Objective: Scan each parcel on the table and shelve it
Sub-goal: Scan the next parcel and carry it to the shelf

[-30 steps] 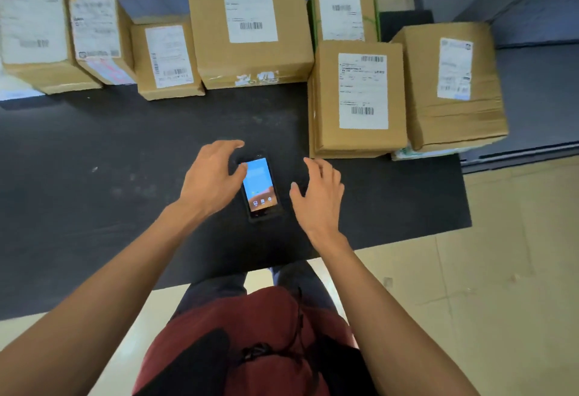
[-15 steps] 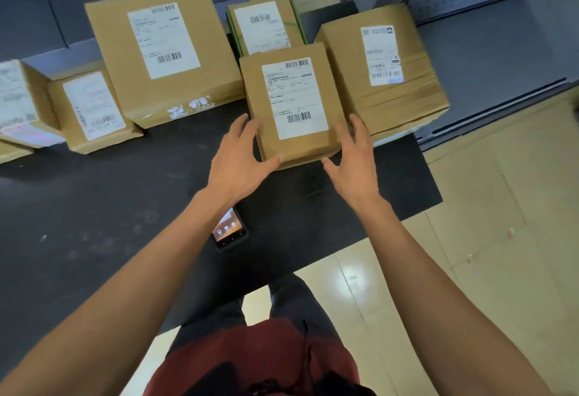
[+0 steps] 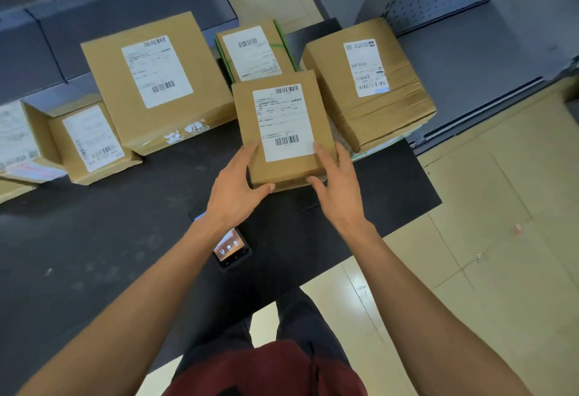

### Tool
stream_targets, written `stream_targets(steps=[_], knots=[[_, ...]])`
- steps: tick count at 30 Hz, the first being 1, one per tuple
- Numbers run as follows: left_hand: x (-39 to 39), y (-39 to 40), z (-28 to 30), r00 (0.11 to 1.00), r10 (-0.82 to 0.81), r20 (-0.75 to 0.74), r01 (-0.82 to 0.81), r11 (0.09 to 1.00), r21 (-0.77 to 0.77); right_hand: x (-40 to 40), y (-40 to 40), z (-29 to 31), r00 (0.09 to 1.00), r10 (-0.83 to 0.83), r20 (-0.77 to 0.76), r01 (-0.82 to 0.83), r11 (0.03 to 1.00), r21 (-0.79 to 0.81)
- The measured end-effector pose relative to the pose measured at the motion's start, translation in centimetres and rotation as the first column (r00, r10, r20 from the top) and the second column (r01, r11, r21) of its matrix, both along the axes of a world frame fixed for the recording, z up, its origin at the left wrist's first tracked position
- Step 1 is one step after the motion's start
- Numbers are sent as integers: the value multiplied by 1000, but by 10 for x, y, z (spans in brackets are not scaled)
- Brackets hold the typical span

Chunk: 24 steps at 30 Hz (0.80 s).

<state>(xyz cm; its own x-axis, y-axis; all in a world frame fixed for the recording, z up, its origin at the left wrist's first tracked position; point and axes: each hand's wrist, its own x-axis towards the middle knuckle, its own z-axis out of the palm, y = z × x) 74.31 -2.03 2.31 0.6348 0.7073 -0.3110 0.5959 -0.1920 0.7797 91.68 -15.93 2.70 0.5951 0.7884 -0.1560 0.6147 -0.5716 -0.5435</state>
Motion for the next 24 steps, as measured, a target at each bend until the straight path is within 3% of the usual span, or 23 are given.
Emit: stream_targets(steps=[8,15,24], knots=[[-40,3,30,992,-47,114,42,998,52,-53,-23,32,996,-91,23,85,976,203],[-36,-7,83,942,-144,304,117,987,107,-69,-49,69,969,-212,125,143,899,415],[9,-83,130,888,-323,329,260,940,220,-58,-145,111,910,-378,168,256,833,490]])
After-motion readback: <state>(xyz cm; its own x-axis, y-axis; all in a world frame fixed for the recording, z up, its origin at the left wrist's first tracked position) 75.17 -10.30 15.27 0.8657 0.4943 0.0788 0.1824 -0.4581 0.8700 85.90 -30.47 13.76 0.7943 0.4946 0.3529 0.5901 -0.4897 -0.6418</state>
